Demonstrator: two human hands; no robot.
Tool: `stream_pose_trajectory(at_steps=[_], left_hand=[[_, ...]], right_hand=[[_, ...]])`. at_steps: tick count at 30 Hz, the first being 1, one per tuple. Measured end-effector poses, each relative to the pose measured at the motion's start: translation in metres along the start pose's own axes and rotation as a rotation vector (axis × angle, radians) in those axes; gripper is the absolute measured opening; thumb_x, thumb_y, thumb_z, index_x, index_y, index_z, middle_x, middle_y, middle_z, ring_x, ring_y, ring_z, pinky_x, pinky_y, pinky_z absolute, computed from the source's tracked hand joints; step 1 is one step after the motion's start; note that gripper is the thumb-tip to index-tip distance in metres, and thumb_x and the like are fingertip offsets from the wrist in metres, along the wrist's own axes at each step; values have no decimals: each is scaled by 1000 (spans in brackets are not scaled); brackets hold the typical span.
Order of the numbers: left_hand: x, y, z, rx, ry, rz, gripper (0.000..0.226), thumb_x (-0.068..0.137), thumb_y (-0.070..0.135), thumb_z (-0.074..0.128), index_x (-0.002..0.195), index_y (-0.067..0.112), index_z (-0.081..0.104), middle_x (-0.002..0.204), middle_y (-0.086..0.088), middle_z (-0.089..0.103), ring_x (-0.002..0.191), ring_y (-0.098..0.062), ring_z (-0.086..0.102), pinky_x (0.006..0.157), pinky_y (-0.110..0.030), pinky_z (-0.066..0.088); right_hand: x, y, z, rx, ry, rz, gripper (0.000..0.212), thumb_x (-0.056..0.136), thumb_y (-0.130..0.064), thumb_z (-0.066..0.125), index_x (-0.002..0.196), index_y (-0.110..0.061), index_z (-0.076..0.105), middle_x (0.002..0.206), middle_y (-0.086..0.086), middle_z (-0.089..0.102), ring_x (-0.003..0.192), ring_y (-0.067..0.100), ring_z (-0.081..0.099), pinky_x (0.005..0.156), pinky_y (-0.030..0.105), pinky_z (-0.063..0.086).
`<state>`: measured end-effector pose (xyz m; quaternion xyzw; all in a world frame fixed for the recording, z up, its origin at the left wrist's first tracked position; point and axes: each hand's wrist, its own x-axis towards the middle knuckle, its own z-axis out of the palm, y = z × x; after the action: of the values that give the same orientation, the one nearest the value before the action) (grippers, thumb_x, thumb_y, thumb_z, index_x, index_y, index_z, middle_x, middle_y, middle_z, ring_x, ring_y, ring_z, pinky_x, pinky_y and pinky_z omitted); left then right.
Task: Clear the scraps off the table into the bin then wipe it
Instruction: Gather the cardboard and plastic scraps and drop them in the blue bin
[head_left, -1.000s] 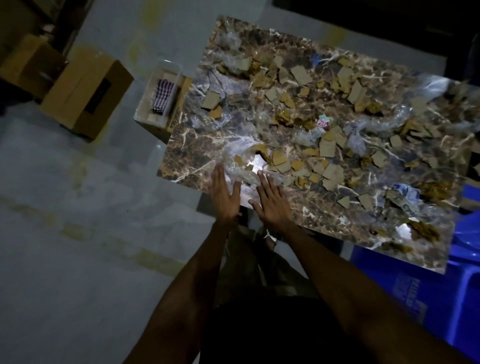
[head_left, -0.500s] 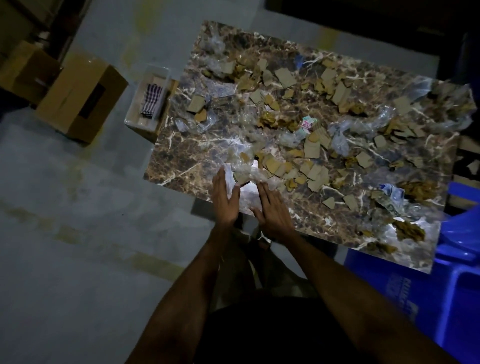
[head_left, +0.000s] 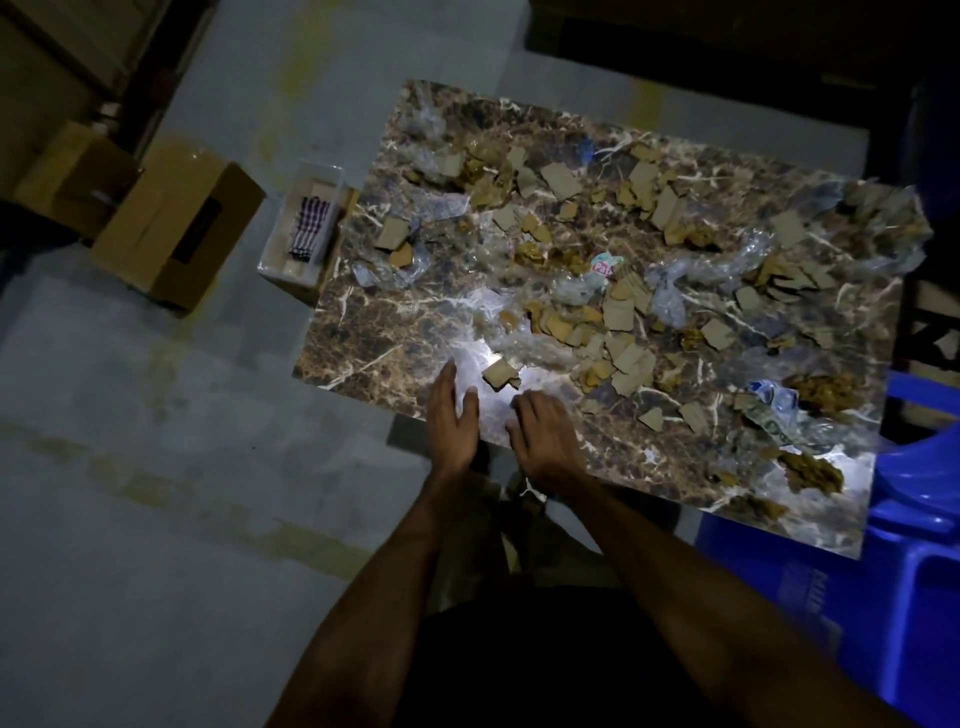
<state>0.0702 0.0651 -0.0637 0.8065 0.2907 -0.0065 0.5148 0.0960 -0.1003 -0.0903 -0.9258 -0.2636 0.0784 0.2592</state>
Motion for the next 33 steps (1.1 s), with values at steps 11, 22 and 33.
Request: stream_pose_trajectory(at_steps=[11, 22, 33], left_hand=[[42, -1, -60, 86, -138, -95, 38, 100, 13, 53, 136, 7, 60, 116, -18, 69, 100, -36, 67, 82, -29, 55], [162, 6, -142, -38, 16, -24, 79, 97, 21, 69, 163, 17, 25, 169, -7, 26, 154, -24, 26, 124, -38, 28], [182, -26, -133, -178, -329, 130, 51, 98, 27, 65, 147, 28, 52, 151, 6, 53, 141, -12, 49, 114, -54, 43]], right_hand=[[63, -36, 15, 27, -52, 88, 22, 102, -28, 54, 120, -15, 56, 118, 8, 54, 112, 29, 48, 85, 42, 38], [102, -77, 57, -81, -265, 63, 72, 110, -49, 39, 168, -22, 5, 175, 2, -1, 161, 22, -6, 126, 44, 1], [126, -97, 51, -85, -328, 217, 73, 110, -54, 33, 166, -33, -9, 174, -6, -15, 161, 22, -8, 126, 53, 8]])
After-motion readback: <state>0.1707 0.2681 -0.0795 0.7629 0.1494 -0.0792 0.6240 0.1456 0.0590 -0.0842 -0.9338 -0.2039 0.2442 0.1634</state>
